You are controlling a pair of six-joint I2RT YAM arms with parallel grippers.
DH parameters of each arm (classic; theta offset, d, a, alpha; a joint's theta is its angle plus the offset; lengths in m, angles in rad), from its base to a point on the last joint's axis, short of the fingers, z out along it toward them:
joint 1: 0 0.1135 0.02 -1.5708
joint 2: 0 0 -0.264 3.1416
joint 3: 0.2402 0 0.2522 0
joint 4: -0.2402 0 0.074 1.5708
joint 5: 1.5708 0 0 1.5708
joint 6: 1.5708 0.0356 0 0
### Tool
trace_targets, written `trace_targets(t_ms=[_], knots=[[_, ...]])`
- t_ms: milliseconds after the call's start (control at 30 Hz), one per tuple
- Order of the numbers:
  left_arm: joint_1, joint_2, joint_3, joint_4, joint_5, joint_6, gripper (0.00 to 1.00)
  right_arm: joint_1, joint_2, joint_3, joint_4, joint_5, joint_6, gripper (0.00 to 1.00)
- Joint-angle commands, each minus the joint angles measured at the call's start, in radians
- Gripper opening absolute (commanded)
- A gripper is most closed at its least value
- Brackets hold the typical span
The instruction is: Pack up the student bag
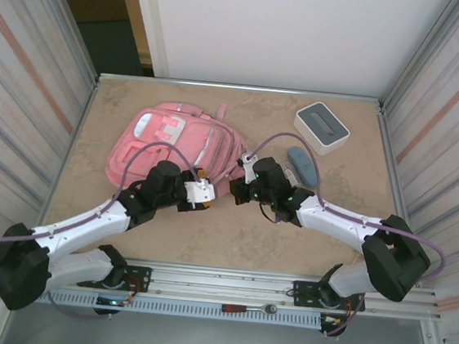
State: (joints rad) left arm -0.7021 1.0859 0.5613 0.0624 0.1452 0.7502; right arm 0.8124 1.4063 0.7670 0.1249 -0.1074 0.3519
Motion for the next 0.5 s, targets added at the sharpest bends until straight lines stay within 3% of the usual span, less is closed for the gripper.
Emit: trace_targets(t_ms=[0, 167, 333, 467], knots=[[-0.013, 0.064, 0.055, 0.031, -0.026, -0.036, 0.6, 0.022, -0.043, 0.045, 0.056, -0.045, 0.005, 0.0], [-0.008, 0.117, 0.074, 0.015, -0.068, -0.022, 0.38, 0.031, -0.06, 0.027, 0.046, -0.046, -0.003, 0.0], [0.05, 0.091, 0.057, -0.011, -0.028, -0.032, 0.11, 0.03, -0.075, -0.004, 0.001, -0.02, -0.031, 0.0], [0.08, 0.039, 0.032, -0.036, 0.063, -0.016, 0.04, 0.019, -0.079, -0.023, -0.066, 0.052, -0.035, 0.0]])
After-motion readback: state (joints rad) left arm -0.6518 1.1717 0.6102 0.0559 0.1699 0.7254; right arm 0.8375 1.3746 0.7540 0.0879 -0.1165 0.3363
